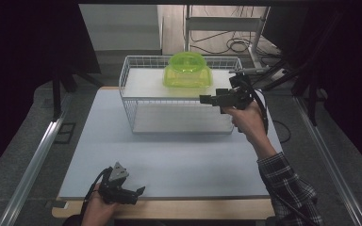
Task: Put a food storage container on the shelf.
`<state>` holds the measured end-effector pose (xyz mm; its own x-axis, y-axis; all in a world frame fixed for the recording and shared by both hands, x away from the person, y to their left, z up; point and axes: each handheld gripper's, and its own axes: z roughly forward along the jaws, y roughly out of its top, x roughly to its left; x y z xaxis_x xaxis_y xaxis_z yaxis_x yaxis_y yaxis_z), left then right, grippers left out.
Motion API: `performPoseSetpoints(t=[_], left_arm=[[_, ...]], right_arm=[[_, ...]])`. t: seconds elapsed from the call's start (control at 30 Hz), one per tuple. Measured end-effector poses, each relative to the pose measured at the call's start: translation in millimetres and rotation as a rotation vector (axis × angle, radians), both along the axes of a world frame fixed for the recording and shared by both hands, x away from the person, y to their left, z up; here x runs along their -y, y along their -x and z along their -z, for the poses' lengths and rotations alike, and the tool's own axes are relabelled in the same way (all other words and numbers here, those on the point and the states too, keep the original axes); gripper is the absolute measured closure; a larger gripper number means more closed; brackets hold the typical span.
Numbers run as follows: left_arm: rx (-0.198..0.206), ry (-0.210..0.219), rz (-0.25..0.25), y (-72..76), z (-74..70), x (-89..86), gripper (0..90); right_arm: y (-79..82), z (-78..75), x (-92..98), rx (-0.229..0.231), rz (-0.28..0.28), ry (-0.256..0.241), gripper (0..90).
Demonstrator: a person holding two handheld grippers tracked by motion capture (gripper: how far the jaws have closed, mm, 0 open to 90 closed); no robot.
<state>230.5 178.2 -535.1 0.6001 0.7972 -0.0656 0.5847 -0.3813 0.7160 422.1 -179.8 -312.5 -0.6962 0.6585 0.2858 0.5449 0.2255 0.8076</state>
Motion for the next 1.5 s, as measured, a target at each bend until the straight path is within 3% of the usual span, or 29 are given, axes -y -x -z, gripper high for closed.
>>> performPoseSetpoints(t=[0.4,1.5], left_arm=[[-0.004,0.009,-0.001,-0.2,0.1,-0.7,1.0],[-0.006,0.012,-0.012,-0.7,0.3,-1.7,0.0]], right_arm=[[14.4,22.6,0.1,0.02,-0.017,0.077,8.4],[34.1,74.3,11.3,0.043,-0.004,0.14,4.3]])
